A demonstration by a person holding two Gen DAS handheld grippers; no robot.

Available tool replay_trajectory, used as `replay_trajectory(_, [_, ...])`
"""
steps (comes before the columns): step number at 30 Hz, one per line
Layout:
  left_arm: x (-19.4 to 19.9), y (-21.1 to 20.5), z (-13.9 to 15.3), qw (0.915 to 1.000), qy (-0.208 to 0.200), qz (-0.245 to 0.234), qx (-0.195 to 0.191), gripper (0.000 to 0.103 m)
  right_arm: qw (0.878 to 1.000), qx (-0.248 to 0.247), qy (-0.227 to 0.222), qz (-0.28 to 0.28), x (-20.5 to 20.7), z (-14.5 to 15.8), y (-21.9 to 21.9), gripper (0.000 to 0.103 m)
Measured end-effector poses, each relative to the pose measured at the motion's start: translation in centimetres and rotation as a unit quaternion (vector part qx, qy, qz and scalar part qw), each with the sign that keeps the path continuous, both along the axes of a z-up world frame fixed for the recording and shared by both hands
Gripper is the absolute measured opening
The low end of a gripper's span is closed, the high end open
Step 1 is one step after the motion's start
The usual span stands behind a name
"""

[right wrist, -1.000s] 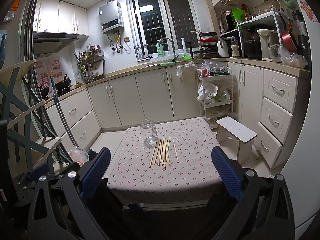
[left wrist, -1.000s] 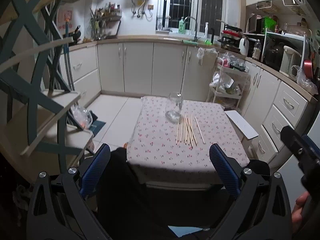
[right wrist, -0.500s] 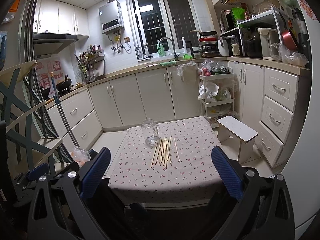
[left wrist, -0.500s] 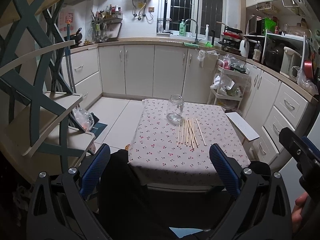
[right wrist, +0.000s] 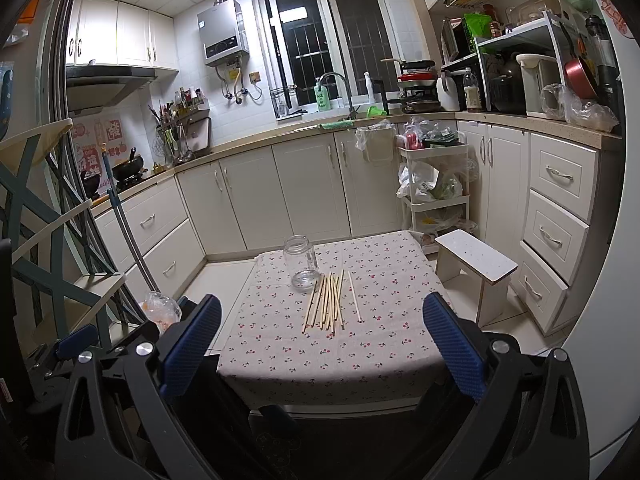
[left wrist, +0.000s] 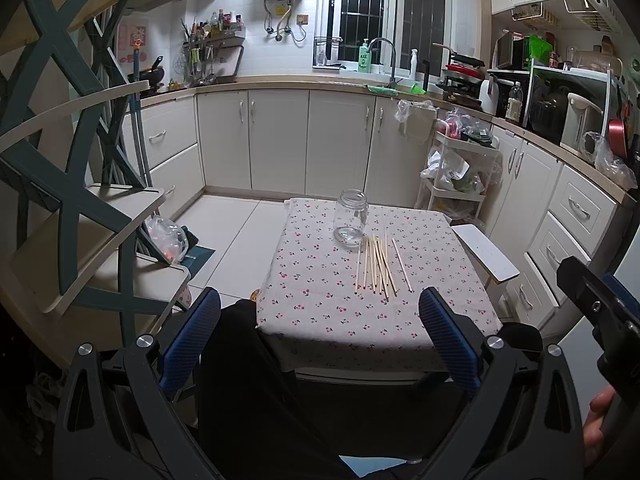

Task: Organize utensils

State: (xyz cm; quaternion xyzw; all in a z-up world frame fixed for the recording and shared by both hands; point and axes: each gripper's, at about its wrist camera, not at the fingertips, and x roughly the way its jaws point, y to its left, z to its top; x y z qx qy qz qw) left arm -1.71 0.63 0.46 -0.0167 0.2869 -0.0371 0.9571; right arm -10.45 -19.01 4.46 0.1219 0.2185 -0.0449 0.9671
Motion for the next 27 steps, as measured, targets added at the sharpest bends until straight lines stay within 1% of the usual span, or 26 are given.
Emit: replay_trajectory(27, [-0.23,-0.77,-0.09,1.0,0.003,-0.002,0.001,0.095,1.0,0.0,0.0,0.0,0.11,-0.16,0.13,0.097])
